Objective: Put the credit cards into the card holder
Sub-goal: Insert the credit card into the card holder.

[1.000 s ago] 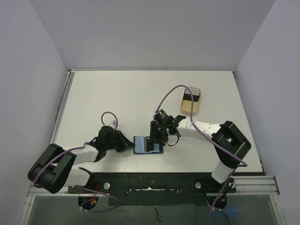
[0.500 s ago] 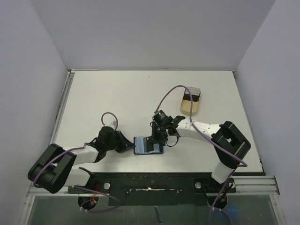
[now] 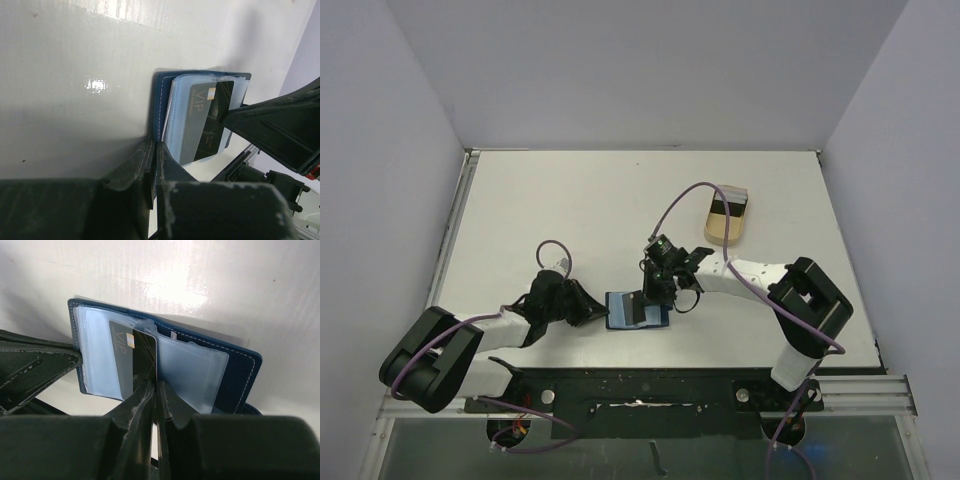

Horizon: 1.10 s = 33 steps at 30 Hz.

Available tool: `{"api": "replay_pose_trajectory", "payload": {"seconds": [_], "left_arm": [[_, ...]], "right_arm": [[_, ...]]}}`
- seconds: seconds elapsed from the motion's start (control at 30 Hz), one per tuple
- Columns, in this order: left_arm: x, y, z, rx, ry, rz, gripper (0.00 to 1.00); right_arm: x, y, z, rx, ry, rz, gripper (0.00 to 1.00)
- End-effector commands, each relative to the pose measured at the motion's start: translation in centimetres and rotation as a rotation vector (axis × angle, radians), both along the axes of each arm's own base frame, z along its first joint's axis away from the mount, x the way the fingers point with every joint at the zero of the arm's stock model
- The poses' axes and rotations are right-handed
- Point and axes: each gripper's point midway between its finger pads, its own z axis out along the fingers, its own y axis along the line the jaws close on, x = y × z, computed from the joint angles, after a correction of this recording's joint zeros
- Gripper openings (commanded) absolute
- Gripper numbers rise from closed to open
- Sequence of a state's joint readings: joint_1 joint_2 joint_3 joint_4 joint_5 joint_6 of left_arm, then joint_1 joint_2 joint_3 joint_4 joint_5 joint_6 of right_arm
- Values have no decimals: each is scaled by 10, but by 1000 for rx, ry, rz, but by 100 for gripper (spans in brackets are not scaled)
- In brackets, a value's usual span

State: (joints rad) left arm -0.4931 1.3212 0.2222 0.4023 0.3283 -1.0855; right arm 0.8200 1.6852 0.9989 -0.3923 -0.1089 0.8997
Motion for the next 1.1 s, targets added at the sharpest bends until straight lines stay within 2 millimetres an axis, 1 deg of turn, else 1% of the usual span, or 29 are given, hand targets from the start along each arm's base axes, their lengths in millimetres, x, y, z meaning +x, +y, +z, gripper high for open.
{"api": "replay_pose_trajectory", "payload": {"seconds": [0.0, 0.2, 0.33, 0.47, 0.7, 0.77, 0.87, 0.93, 1.07], "left_arm": [[7, -7, 14, -40, -65, 2, 0], [7, -9, 15, -52, -63, 16, 0], [8, -12, 15, -54, -64, 17, 0], [7, -15, 15, -59, -63, 16, 0], [7, -17, 14, -58, -63, 12, 0], [7, -17, 14, -53, -66, 12, 0], [9, -15, 13, -35, -73, 18, 0], [9, -13, 11, -20, -74, 15, 0], [8, -14, 7, -10, -68, 4, 0]], "right_arm": [[6, 25, 10, 104, -20, -6, 7], [4, 34, 4, 156, 6, -44, 7], [3, 37, 6, 169, -2, -46, 14], [2, 39, 8, 180, -8, -44, 17], [-3, 45, 4, 182, 5, -14, 17], [-1, 39, 6, 147, -11, -14, 18], [4, 21, 6, 55, -48, -33, 21], [3, 9, -1, 2, -51, -48, 23], [-5, -2, -15, -27, -26, -65, 25]]}}
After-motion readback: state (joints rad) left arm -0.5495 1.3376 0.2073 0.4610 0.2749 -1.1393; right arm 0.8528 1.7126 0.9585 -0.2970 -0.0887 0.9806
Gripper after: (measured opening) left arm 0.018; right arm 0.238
